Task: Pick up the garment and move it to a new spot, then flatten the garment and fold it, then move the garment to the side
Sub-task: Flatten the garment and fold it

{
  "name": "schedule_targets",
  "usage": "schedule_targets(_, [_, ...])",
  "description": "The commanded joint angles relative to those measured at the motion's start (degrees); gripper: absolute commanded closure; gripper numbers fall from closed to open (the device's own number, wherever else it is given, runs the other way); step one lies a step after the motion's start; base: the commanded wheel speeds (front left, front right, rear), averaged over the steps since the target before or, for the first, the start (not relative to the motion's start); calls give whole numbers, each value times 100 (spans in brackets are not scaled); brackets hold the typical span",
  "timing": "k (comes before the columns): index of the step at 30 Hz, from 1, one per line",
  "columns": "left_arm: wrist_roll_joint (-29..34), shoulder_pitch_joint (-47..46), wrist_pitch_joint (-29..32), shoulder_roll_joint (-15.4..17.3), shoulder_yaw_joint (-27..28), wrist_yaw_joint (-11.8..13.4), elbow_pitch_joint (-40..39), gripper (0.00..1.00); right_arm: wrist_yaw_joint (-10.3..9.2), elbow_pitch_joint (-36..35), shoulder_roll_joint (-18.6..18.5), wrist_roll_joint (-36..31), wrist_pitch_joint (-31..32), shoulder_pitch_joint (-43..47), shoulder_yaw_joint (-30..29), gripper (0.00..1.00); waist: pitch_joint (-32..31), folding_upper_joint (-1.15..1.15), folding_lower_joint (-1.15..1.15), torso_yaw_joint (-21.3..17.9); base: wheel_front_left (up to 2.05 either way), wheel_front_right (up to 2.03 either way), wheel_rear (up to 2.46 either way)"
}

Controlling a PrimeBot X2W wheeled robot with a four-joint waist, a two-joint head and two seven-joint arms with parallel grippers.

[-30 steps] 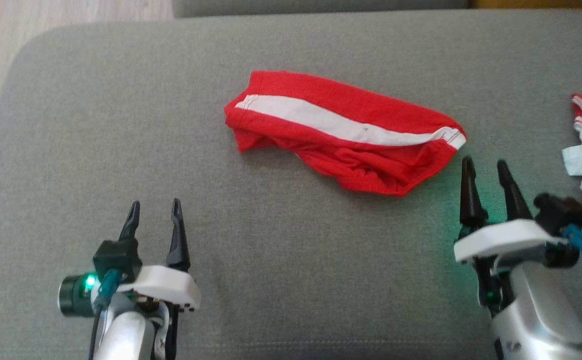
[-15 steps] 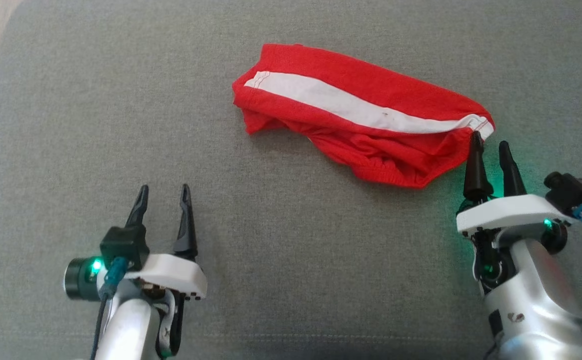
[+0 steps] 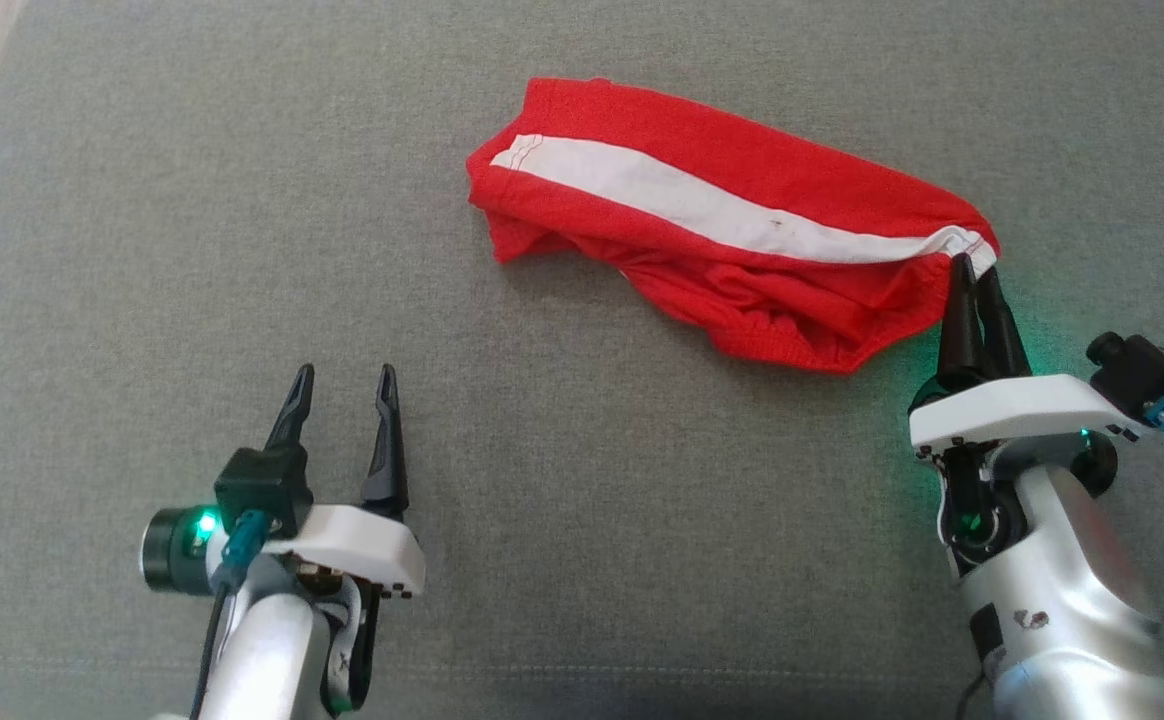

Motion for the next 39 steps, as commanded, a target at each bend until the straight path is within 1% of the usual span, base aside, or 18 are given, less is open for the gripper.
schedule_targets(1, [21, -230, -31, 20, 145, -8, -142, 0, -5, -133, 0, 9, -36, -162, 125, 55, 2, 0, 0, 6, 0, 0, 0])
schedule_targets(2, [21, -235, -31, 20, 144, -10, -140, 0, -5, -127, 0, 10, -36, -165, 125, 57, 4, 0, 0, 11, 0, 0, 0])
schedule_targets(3, [18, -240, -31, 20, 144, -10, -140, 0, -5, -123, 0, 12, -36, -173, 124, 64, 7, 0, 0, 15, 0, 0, 0])
schedule_targets(4, [14, -245, -31, 20, 149, -9, -144, 0, -5, -122, 0, 8, -36, -186, 121, 76, 13, 0, 0, 16, 0, 0, 0])
schedule_targets(5, [13, -249, -31, 20, 154, -5, -151, 0, -5, -124, 0, 4, -36, -202, 120, 96, 23, 0, 0, 13, 0, 0, 0])
schedule_targets(6, [10, -252, -31, 20, 162, -4, -157, 0, -5, -133, 1, -1, -36, -217, 119, 100, 30, 0, 0, 7, 0, 0, 0])
schedule_targets(10, [-28, -288, -31, 20, 169, -54, -218, 0, -5, -240, 1, -159, -36, -210, 270, 100, 32, 0, 0, -70, 0, 0, 0])
schedule_targets(13, [-120, -337, -31, 20, 128, -106, -302, 0, -5, -408, 1, -364, -36, -87, 528, 100, 18, 0, 0, -210, 0, 0, 0])
schedule_targets(16, [-225, -476, -31, 20, 9, -183, -359, 0, -5, -515, -6, -711, -36, 72, 876, 100, 14, 0, 0, -388, 0, 0, 0])
schedule_targets(19, [-335, -770, -31, 20, -135, -276, -315, 0, -5, -554, -56, -908, -36, 177, 1138, 100, 57, 0, 0, -561, 0, 0, 0])
schedule_targets(22, [-441, -1226, -31, 20, -243, -368, -127, 0, -5, -572, -66, -967, -36, 198, 1246, 100, 136, 0, 0, -689, 0, 0, 0])
schedule_targets(26, [-481, -1928, -31, 20, -284, -413, 421, 0, -5, -604, -44, -962, -36, 154, 1333, 100, 245, 0, 0, -784, 0, 0, 0])
schedule_targets(30, [-583, -2611, -31, 20, -300, -453, 1310, 0, -5, -604, -19, -919, -36, 99, 1435, 100, 299, 0, 0, -812, 0, 0, 0])
schedule_targets(35, [-1032, -3322, 85, 20, -373, -540, 2317, 0, -5, -608, -5, -904, -36, 54, 1548, 100, 334, 0, 0, -804, 0, 0, 0])
schedule_targets(39, [-1454, -3681, 351, 20, -536, -646, 2836, 0, -5, -604, -2, -911, -36, 38, 1571, 100, 367, 0, 0, -781, 0, 0, 0])
